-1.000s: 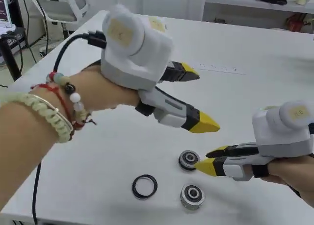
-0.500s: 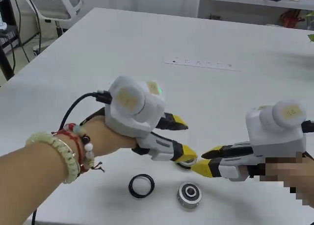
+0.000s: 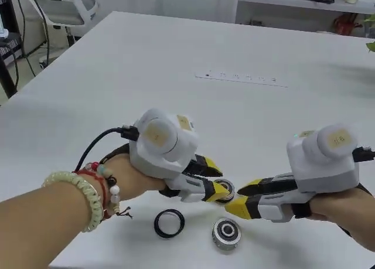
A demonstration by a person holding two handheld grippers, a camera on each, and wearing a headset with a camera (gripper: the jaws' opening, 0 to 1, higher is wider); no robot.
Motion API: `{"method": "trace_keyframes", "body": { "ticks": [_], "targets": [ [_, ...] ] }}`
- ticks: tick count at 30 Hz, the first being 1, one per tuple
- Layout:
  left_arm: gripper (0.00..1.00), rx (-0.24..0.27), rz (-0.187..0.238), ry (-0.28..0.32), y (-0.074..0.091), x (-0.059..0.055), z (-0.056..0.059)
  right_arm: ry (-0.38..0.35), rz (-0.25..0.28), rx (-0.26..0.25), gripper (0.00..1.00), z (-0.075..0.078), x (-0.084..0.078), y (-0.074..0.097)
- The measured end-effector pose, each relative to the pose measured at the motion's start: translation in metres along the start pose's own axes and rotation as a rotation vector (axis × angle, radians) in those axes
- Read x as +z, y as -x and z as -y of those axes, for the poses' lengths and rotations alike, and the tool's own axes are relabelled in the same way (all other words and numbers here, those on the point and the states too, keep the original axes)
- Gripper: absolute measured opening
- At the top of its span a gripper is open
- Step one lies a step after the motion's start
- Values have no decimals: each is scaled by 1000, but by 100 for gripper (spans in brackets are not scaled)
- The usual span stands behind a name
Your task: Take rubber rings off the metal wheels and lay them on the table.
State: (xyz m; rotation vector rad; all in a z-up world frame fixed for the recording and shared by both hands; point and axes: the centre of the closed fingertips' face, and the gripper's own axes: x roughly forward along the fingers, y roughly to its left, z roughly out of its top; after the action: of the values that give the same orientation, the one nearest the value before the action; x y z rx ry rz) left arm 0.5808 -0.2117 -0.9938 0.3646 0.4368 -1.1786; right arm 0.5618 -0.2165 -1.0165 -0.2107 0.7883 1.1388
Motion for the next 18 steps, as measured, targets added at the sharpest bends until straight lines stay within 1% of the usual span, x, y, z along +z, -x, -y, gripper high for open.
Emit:
{"method": "trace_keyframes", "body": {
  "ticks": [5, 6, 7, 8, 9, 11, 12, 15, 16, 18],
  "targets": [
    [18, -4, -20, -15, -4, -4, 3, 11, -1, -2, 28, 0, 1, -1],
    [18, -10, -17, -16, -4, -4, 3, 12, 0, -1, 28, 0, 1, -1],
    [17, -17, -15, 3, -4, -4, 4, 11, 2, 1, 28, -1, 1, -1],
    [17, -8, -20, 16, -4, -5, 2, 12, 3, 1, 29, -1, 1, -2],
    [17, -9, -12, 42, -3, -5, 3, 14, 6, 1, 30, -1, 2, -2],
    [14, -2, -13, 71, -1, -7, 1, 32, 12, -5, 30, -1, 3, -3],
    [14, 5, -4, 80, -1, -7, -1, 43, 13, -9, 31, -2, 3, -5],
    [14, 6, -3, 71, -2, -7, 0, 58, 1, -25, 29, 0, 1, -8],
    [14, 7, -2, 72, -2, -7, 0, 69, 8, -34, 28, 1, 2, -8],
    [14, 8, -2, 73, -3, -7, 0, 69, 9, -34, 26, 1, 3, -9]
  ]
}}
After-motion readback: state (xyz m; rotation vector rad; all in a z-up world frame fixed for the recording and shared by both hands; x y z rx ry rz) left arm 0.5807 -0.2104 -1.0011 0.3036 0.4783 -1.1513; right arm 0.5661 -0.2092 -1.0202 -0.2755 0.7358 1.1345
